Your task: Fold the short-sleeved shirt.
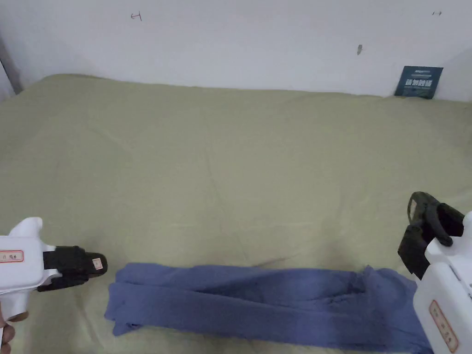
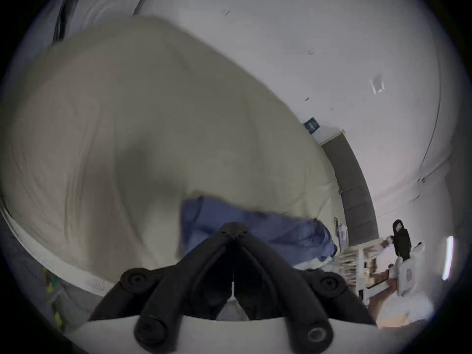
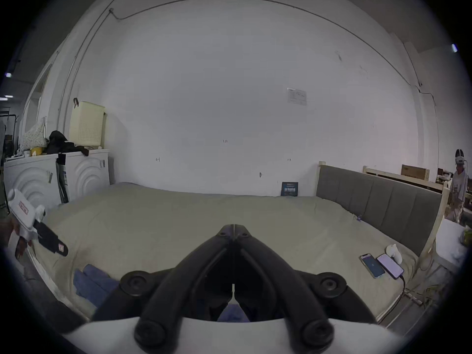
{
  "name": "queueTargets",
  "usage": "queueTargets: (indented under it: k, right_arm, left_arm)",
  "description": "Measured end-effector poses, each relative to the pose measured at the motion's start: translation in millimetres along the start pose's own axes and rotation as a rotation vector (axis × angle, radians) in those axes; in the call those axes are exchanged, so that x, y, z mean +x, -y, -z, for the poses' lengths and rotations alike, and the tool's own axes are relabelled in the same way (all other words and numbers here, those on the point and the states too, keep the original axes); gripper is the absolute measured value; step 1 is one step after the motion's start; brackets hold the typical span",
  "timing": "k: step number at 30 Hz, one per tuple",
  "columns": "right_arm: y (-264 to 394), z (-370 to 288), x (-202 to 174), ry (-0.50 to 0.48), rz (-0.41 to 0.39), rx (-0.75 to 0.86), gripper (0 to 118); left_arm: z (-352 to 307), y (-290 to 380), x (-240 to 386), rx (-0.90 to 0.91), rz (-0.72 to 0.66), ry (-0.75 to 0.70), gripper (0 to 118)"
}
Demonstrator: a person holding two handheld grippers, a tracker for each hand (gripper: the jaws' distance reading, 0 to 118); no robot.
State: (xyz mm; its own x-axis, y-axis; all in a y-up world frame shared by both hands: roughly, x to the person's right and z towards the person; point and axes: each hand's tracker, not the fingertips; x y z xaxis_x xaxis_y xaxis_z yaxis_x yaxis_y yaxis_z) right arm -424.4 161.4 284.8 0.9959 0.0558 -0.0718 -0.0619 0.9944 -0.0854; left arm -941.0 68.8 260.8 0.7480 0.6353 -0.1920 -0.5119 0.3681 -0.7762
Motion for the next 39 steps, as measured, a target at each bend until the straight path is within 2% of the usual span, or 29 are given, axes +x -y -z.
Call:
queueTargets:
  k: [2,5,6,7,8,9,11,12,15,18,21,23,24,25,27,29,30,31,39]
  right_arm:
    - [2,1,-4,0.014,-0.008,-0.004,1]
    - [7,4,-11,0.028,-0.005,-0.006,1]
    - [9,5,-13,0.029,-0.004,-0.010,1]
    - [10,6,-15,0.030,-0.007,-0.015,1]
    - [12,8,-17,0.029,-0.014,-0.025,1]
    - [15,9,-18,0.026,-0.014,-0.034,1]
    - [18,10,-20,0.023,-0.017,-0.052,1]
    - [19,11,-21,0.021,-0.018,-0.063,1]
    - [22,12,-23,0.013,-0.022,-0.081,1]
    - [25,13,-25,0.006,-0.031,-0.097,1]
    - [26,13,-26,-0.002,-0.037,-0.110,1]
    - [27,12,-26,-0.004,-0.038,-0.111,1]
    - [27,11,-26,-0.004,-0.039,-0.114,1]
    - [28,11,-25,-0.007,-0.037,-0.118,1]
    - [29,10,-23,-0.012,-0.030,-0.123,1]
    - [29,9,-21,-0.016,-0.020,-0.125,1]
    - [28,8,-19,-0.019,-0.016,-0.126,1]
    - [28,7,-18,-0.019,-0.015,-0.123,1]
    - [19,4,-7,-0.010,0.021,-0.093,1]
  left_arm:
    - [5,1,-19,-0.016,-0.032,0.023,0]
    - [22,-2,-39,-0.102,-0.111,0.177,0]
    - [25,-4,-43,-0.097,-0.122,0.187,0]
    - [30,-4,-45,-0.100,-0.113,0.200,2]
    - [37,-5,-47,-0.116,-0.113,0.219,9]
    - [45,-8,-50,-0.148,-0.111,0.228,35]
    - [54,-8,-51,-0.179,-0.108,0.208,101]
    - [60,-8,-52,-0.202,-0.107,0.220,118]
    - [71,-10,-61,-0.268,-0.170,0.302,118]
    - [83,-12,-67,-0.243,-0.228,0.431,118]
    - [98,-10,-62,-0.249,-0.229,0.424,118]
    - [100,4,-28,-0.250,-0.236,0.461,117]
    - [103,7,-22,-0.251,-0.241,0.452,108]
    - [103,9,-17,-0.246,-0.240,0.445,88]
    - [106,-4,-35,-0.227,-0.194,0.363,8]
    - [116,1,-34,-0.256,-0.170,0.191,8]
    - [119,1,-42,-0.258,-0.158,0.192,8]
    - [114,-1,-49,-0.246,-0.205,0.272,8]
    - [60,-10,-54,-0.139,-0.202,0.182,8]
